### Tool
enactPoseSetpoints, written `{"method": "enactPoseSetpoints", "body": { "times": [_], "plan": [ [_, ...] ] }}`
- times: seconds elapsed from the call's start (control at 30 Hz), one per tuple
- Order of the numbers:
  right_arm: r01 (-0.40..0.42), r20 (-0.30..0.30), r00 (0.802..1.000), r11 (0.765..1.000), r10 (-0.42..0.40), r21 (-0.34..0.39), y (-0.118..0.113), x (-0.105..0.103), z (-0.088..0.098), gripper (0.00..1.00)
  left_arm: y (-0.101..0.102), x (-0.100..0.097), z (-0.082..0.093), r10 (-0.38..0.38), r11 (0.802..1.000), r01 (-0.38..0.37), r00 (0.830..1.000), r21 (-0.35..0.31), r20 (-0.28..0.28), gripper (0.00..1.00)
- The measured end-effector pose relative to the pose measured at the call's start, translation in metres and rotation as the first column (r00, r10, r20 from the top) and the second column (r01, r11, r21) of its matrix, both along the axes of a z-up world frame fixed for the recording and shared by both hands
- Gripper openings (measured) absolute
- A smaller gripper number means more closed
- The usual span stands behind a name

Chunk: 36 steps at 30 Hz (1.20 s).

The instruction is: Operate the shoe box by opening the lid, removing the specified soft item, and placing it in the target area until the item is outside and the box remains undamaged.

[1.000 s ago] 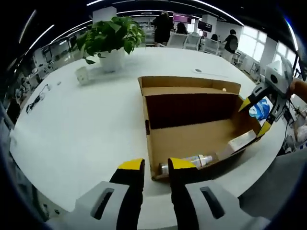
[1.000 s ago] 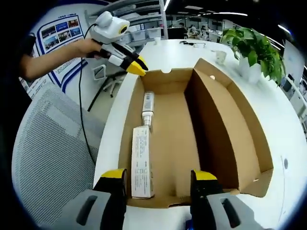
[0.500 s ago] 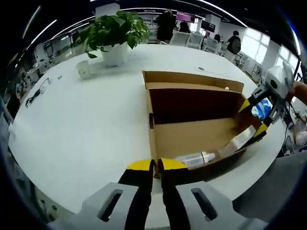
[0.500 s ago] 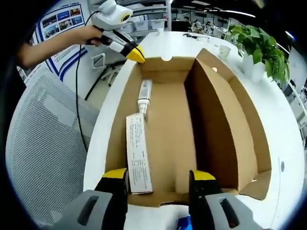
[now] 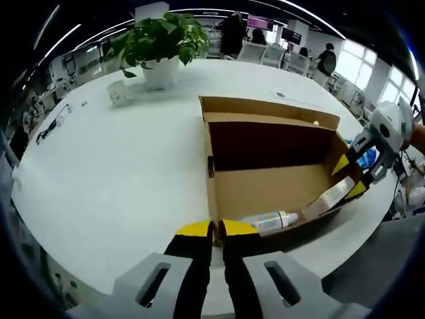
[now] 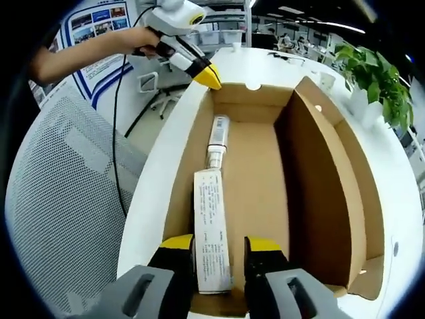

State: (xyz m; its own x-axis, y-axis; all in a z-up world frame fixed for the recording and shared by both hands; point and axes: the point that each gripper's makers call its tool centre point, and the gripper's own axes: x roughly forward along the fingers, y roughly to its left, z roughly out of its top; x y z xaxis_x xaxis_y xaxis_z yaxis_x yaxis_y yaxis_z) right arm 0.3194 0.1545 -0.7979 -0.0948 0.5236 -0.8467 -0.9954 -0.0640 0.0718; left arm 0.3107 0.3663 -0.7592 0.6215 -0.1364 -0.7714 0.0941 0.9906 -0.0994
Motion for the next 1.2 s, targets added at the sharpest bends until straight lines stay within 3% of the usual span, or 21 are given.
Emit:
{"method": "enactPoseSetpoints", "body": {
  "times": [0.1,0.3,0.7,0.97,1.2],
  "plan": [
    [-0.008,0.005,1.000,1.000,0.008,0.008,0.003,-0.001,0.000,0.16,0.000,0.000,0.000,0.006,1.000,-0.006,1.000,0.000,0.004,0.02],
    [-0.011,0.039,0.999,1.000,0.011,0.002,0.004,0.000,0.001,0.15,0.001,-0.001,0.000,0.017,1.000,-0.018,1.000,0.003,0.014,0.02],
    [0.022,0.047,0.999,0.999,-0.023,0.033,0.007,0.005,0.015,0.14,0.001,0.000,-0.001,0.015,1.000,-0.015,1.000,0.010,0.009,0.02],
    [0.038,0.051,0.998,0.995,-0.042,0.092,0.012,0.011,0.046,0.14,0.001,0.000,-0.001,0.015,1.000,-0.015,1.000,0.017,0.006,0.02],
    [0.035,0.087,0.995,0.995,-0.043,0.094,0.009,0.017,0.069,0.14,0.001,0.000,-0.001,0.020,1.000,-0.020,1.000,0.019,0.003,0.02]
  ]
}}
